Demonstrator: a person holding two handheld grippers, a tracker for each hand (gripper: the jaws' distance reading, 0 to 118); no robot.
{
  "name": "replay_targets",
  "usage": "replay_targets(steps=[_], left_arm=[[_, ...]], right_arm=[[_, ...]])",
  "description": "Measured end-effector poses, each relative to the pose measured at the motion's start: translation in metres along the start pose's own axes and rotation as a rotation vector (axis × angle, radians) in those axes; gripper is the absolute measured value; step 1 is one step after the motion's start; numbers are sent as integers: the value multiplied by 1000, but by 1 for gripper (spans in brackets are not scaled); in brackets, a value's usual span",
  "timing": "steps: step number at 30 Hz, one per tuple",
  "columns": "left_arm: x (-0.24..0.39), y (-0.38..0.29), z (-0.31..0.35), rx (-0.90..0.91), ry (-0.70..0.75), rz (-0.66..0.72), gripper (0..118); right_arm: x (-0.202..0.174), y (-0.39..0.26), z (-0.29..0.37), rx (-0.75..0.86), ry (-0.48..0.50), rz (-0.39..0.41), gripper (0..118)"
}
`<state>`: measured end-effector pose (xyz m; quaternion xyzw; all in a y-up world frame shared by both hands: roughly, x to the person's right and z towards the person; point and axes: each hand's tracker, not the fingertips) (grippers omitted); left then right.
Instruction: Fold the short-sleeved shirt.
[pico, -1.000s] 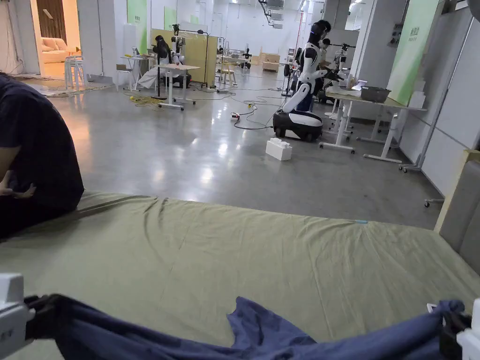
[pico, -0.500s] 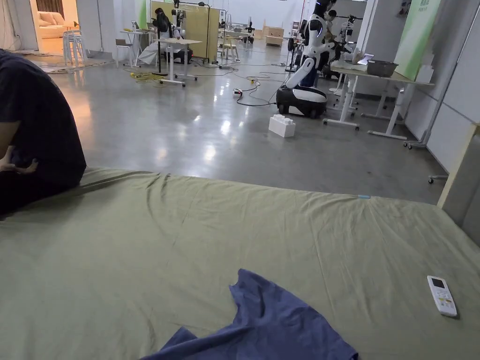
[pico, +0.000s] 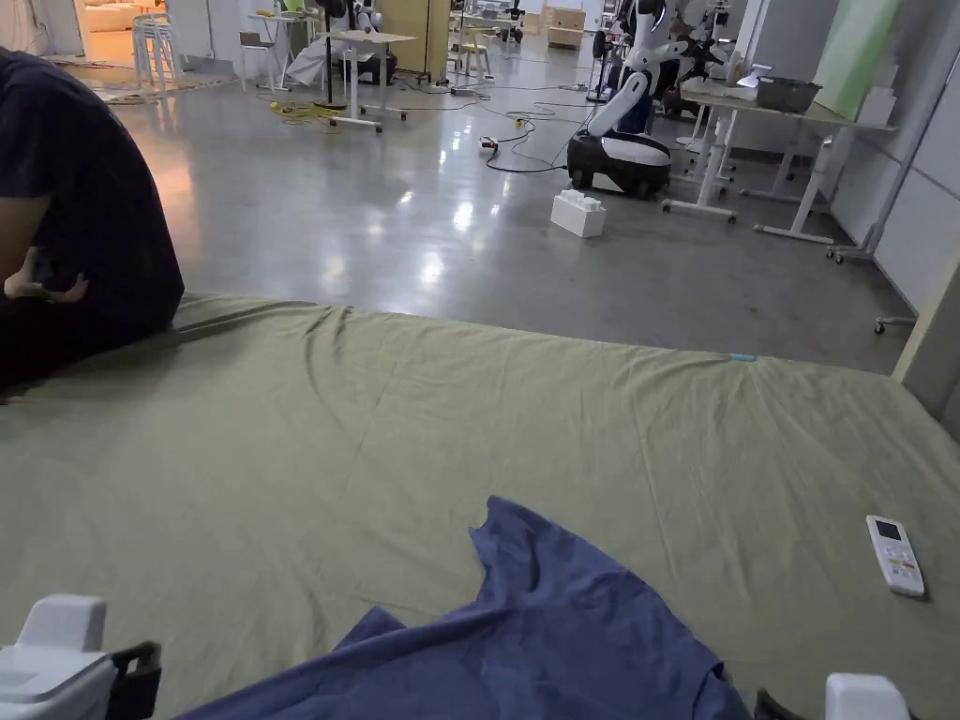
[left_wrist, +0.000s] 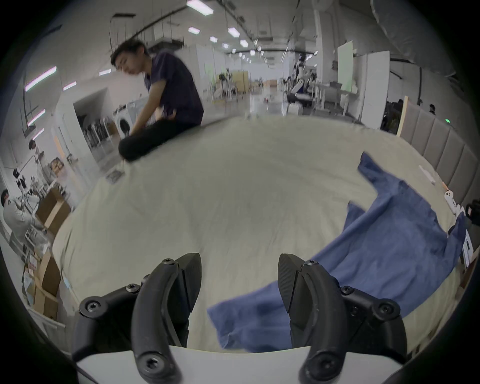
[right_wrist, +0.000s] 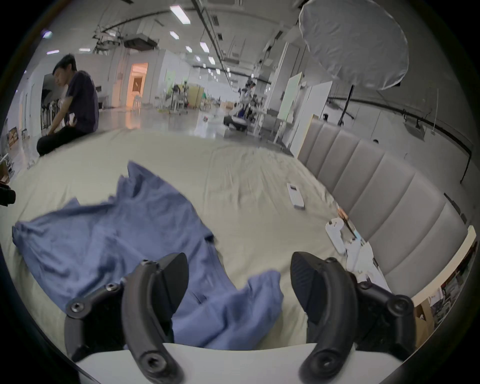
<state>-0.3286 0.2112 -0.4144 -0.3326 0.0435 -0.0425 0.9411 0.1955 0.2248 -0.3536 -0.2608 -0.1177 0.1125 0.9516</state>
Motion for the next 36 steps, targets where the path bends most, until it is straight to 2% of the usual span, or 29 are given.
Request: replay_targets(steps=[3,7,8,9,10,11,13,15,18,23,26,29,32,36], left_arm=[[19,19,17,121,-52,24,62],[53,39,46,292,-111,62,57],[60,42,51,331,-121,64,53],[67,44,56,375,-121,59,47],[76,47,61,416,-115,54,36],[82,49,66,445,-112,48,24],[90,50,69,506,-100,30,14],[97,51,74,515,-88,30,6],[100,49,78,549,-92,49,3],[94,46,79,557,-88,25,3],[82,43,76,535,-82,35,3],[57,36,67,465,-100,55,3],[26,24,53,387,-53,64,3],[-20,7,26,225,-46,110,3]], right_arm=[[-14,20,9,109,33,-28,85],[-37,44,23,250,17,-62,77],[-42,48,26,286,13,-70,71],[-47,53,30,321,6,-76,59],[-52,57,34,359,2,-76,42],[-55,61,36,377,4,-77,30],[-63,65,39,393,9,-88,14],[-67,69,42,404,12,-94,5],[-70,71,48,439,10,-124,1],[-73,72,49,460,-5,-119,1],[-73,72,46,450,14,-147,1],[-75,70,41,444,27,-140,1],[-78,68,37,436,51,-136,1],[-82,64,26,395,66,-142,1]])
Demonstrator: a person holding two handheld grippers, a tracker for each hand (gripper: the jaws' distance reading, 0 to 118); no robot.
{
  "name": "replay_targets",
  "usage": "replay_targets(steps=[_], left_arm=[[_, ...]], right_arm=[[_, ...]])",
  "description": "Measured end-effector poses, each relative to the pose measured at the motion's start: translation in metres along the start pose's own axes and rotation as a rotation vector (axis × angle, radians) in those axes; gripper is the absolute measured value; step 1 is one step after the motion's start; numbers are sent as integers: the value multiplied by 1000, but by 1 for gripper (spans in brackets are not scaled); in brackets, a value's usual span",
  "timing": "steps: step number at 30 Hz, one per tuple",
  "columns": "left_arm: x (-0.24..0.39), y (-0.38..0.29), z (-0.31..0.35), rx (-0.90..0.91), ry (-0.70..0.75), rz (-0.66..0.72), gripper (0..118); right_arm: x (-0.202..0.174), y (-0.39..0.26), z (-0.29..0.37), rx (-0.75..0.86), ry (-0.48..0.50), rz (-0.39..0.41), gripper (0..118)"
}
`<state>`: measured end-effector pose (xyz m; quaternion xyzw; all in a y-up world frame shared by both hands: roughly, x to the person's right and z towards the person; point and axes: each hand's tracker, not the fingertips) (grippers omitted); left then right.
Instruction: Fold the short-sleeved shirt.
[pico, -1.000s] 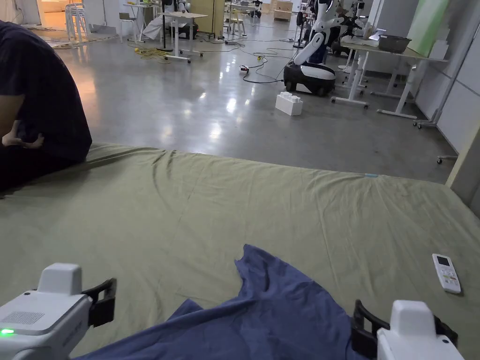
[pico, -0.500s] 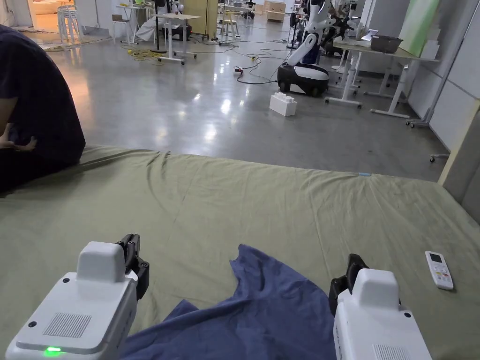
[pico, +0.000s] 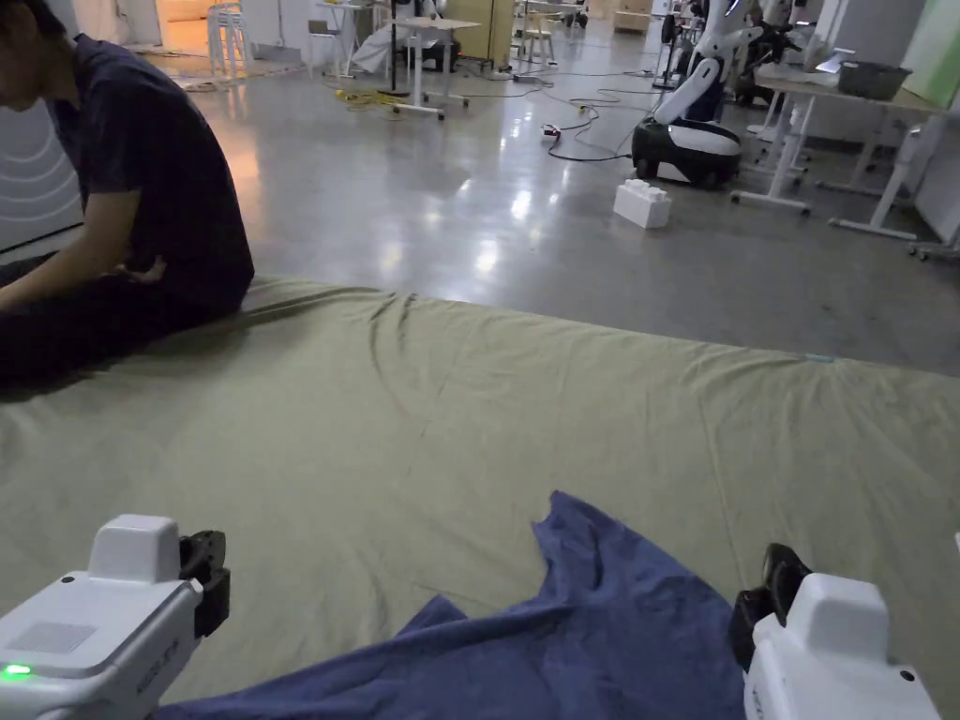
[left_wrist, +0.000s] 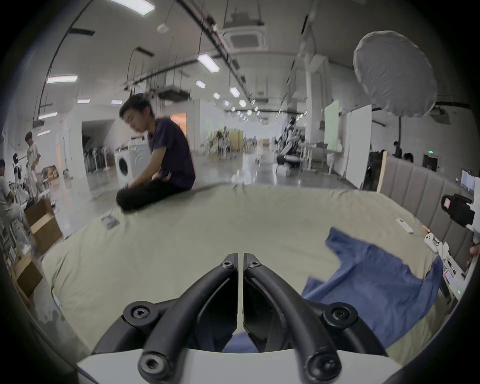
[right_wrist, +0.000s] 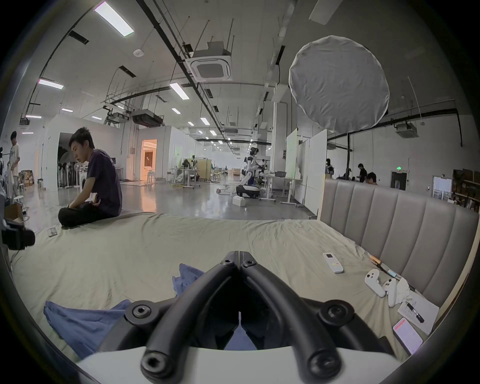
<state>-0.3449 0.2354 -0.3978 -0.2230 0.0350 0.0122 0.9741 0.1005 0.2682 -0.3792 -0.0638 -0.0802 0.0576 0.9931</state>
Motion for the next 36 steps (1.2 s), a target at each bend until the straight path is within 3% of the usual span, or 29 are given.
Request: replay_targets(steps=[4,6,8,9,10,16,21,24,29,36], left_arm=[[-33,-20,-21,-214,-27,55,4],[-41,-30,-30,-297,-16,87,23],[-50,-41,-37,-342,15,115,62],[-53,-46,-40,-377,30,123,70],[-56,-50,-43,-409,25,138,71],[-64,-71,-65,-523,36,247,71],[-69,-90,-94,-594,80,258,69],[-62,-86,-99,-594,115,221,56],[-45,-92,-110,-607,126,44,11],[-44,-93,-119,-620,74,42,6]], right_arm=[[-4,-10,-9,-46,14,9,1],[-6,-15,-14,-80,22,6,1],[-8,-18,-16,-97,29,18,1],[-9,-21,-18,-110,34,22,1],[-11,-24,-19,-122,36,29,1],[-19,-35,-28,-174,54,55,1],[-27,-41,-34,-199,68,67,1],[-32,-42,-36,-208,76,77,1],[-39,-49,-45,-225,92,84,1],[-41,-57,-66,-261,114,84,1]])
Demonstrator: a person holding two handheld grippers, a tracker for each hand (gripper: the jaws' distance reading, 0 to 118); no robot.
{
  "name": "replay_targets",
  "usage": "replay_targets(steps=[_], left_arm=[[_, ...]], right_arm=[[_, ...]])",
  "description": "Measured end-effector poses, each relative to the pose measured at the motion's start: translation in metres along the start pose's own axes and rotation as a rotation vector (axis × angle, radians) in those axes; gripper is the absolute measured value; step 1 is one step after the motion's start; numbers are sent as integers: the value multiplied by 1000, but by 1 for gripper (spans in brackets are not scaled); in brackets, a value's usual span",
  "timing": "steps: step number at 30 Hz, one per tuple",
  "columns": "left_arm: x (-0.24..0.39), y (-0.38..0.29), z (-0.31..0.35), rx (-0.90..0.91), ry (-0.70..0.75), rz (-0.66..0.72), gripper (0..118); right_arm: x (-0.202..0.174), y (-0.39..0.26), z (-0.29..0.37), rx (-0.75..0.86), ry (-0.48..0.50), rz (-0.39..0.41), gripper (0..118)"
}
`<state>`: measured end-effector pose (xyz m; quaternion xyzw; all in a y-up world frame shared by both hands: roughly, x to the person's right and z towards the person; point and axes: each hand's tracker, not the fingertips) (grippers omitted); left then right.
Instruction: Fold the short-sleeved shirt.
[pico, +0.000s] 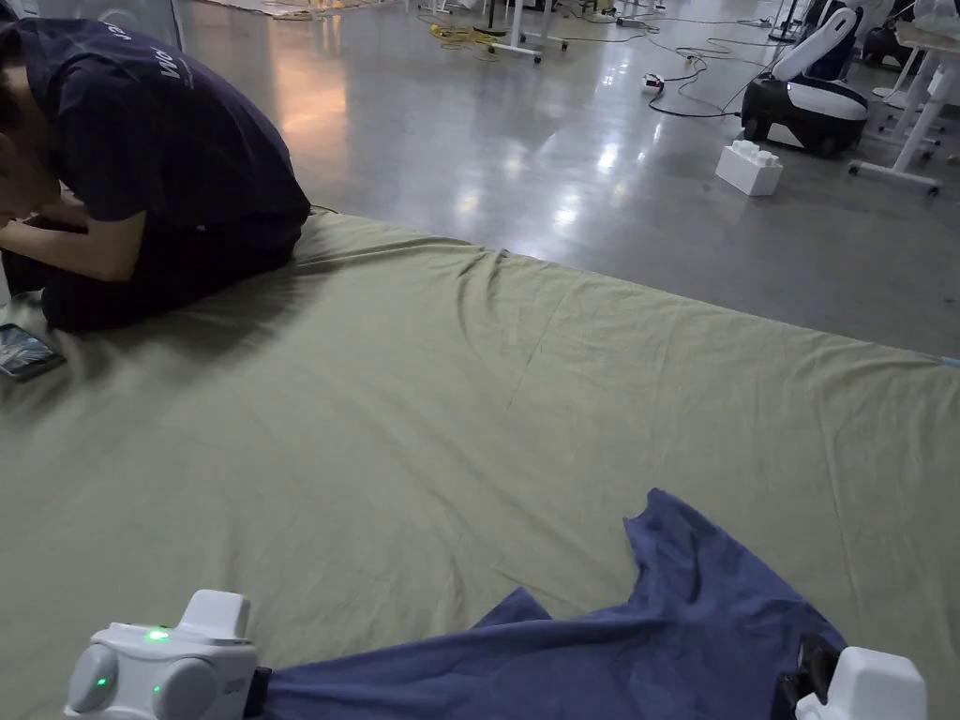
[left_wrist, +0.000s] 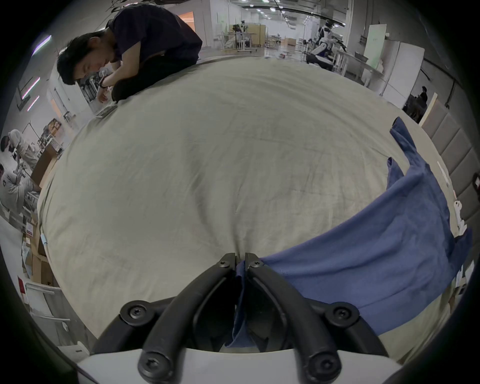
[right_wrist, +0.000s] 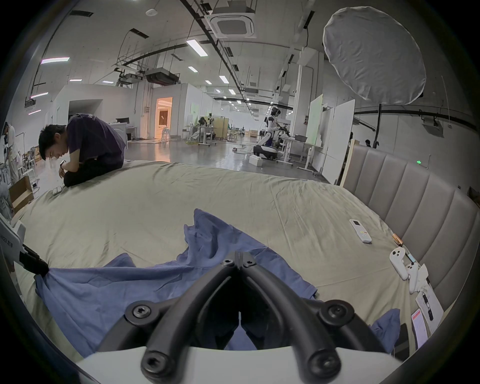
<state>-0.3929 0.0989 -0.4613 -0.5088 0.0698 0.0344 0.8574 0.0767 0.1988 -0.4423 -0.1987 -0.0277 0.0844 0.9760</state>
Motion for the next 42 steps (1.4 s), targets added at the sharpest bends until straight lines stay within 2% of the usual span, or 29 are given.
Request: replay_targets(steps=[3,4,5,7,8,9,11,13,19,21,23,24,26,27,28,29,30,33,35,39,42], left_arm=[[-9,-3,12,18,-57,48,6],[-13,-3,15,26,-69,60,6],[-10,-4,25,40,-79,72,6],[-12,-4,38,59,-100,110,6],[-13,-4,42,73,-105,123,6],[-9,-3,54,92,-116,136,6],[-6,-3,61,98,-114,139,5],[-2,-3,67,108,-110,127,6],[4,-7,67,93,-84,121,6],[4,-7,65,87,-78,124,6],[6,-8,66,82,-69,120,6],[7,-9,66,82,-67,119,6],[7,-8,65,83,-59,116,6],[8,-7,65,84,-56,115,6],[9,-7,66,88,-53,113,6],[9,-6,64,88,-48,111,6],[10,-6,63,90,-42,105,6],[12,-5,63,102,-32,91,6],[12,-4,66,111,-31,89,5],[11,1,76,168,-38,100,6],[13,6,86,208,-52,92,5]], right_arm=[[13,6,-25,-43,20,7,3],[19,9,-38,-69,19,9,17],[24,12,-50,-82,26,22,37],[38,13,-87,-237,73,5,67],[43,17,-104,-265,86,37,70],[50,18,-126,-331,105,31,70],[58,17,-156,-385,130,29,78],[62,17,-184,-434,91,62,85],[68,6,-250,-557,120,104,87],[69,0,-266,-597,117,101,86],[72,-4,-275,-615,141,62,72],[72,-4,-277,-617,148,46,72],[70,-2,-276,-612,153,58,62],[69,-1,-275,-601,173,78,53],[66,-1,-273,-594,202,94,37],[63,0,-271,-586,209,117,17],[59,1,-268,-572,218,143,3],[48,4,-255,-532,187,217,3],[48,5,-252,-539,188,194,3],[63,26,-216,-405,154,93,3],[75,43,-185,-342,128,74,3]])
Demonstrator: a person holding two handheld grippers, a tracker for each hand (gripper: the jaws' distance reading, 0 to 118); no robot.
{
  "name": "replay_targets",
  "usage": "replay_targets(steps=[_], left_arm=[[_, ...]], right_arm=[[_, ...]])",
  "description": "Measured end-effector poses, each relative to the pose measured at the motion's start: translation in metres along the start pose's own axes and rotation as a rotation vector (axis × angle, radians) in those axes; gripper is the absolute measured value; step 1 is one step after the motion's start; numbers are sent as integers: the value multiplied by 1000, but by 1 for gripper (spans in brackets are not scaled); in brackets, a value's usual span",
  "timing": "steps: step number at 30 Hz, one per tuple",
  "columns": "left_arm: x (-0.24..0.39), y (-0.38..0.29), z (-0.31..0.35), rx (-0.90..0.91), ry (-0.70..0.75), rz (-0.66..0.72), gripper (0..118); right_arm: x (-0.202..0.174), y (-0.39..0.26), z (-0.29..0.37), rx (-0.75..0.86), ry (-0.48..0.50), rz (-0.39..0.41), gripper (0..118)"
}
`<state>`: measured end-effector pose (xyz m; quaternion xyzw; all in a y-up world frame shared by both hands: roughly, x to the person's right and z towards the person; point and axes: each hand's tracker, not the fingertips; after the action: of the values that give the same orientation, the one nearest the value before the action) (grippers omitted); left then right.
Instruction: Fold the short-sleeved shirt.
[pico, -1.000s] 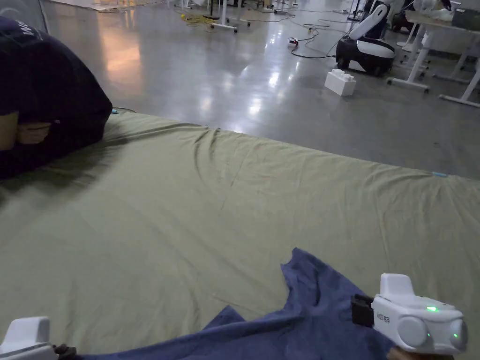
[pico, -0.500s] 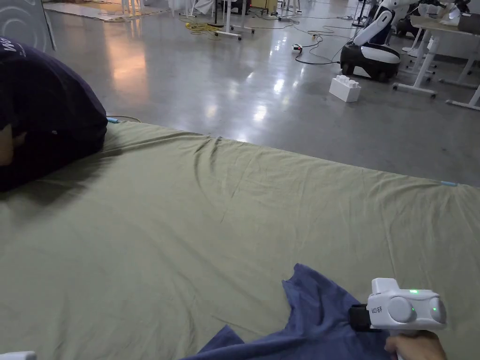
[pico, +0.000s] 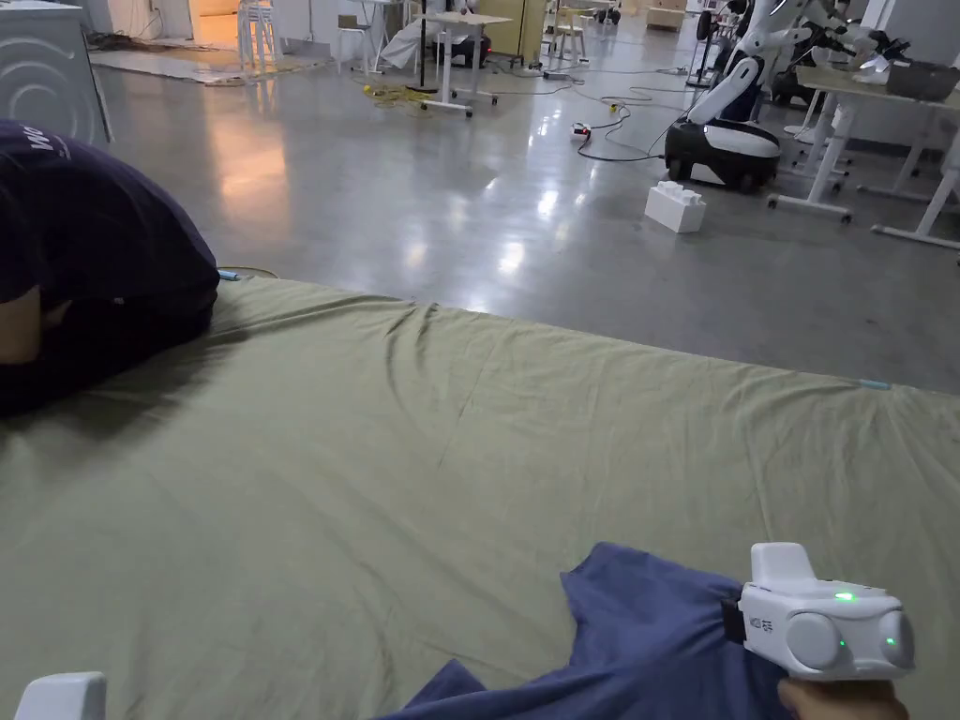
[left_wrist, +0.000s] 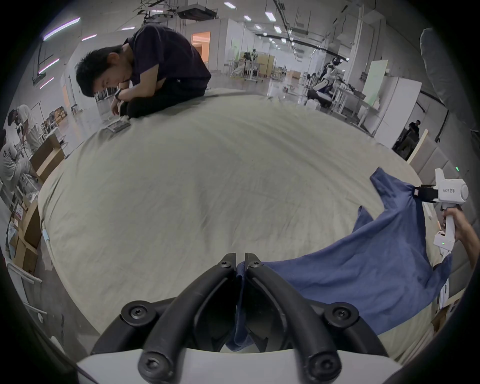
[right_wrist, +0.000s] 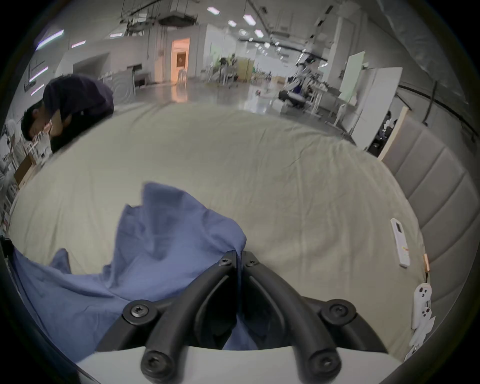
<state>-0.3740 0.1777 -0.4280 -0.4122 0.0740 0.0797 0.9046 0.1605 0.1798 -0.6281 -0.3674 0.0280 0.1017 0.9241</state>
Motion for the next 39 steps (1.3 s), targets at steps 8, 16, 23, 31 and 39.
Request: replay_targets(steps=[8,16,23,31,39], left_arm=[[20,37,34,141,-72,-30,5],[55,109,77,309,-146,-87,4],[88,187,111,443,-173,-147,4],[128,281,136,537,-217,-153,4],[160,348,146,598,-194,-199,5]], right_arm=[[29,17,101,167,-63,-47,3],[64,48,186,325,-156,-89,3],[100,79,253,474,-255,-87,3],[129,132,292,581,-350,-89,3],[149,192,301,630,-395,-101,3]])
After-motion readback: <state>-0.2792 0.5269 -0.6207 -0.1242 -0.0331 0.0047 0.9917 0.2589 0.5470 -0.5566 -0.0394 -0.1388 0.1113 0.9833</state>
